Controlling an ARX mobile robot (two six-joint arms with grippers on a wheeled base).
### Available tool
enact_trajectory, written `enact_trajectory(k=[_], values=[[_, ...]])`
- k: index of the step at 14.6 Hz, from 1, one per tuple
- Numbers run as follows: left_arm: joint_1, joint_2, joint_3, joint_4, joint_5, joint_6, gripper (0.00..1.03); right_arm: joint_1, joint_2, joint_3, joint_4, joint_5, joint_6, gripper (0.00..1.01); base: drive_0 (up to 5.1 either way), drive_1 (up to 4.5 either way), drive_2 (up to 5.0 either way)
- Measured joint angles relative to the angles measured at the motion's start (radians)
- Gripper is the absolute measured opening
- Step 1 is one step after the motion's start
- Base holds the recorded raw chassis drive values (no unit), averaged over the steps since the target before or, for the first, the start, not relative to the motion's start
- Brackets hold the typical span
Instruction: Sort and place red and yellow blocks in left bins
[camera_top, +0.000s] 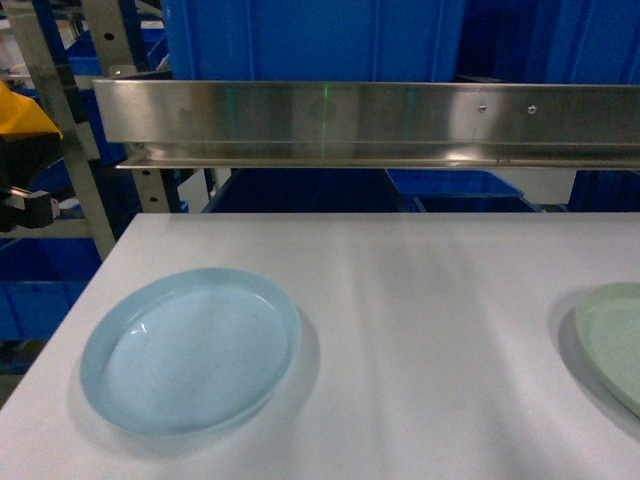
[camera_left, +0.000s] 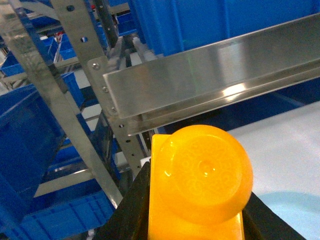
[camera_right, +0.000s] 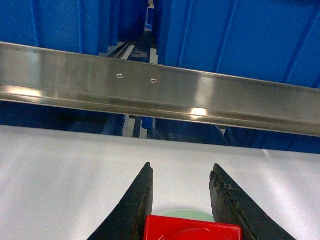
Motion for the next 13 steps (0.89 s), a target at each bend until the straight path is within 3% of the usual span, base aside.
enact_trajectory(k=[13], values=[[0.002,0.000,0.000,0.003,-0.002,0.002,0.27,0.001,0.000,-0.001,-0.003,-0.003,0.000,0.28,-5.0,2.45,2.5]])
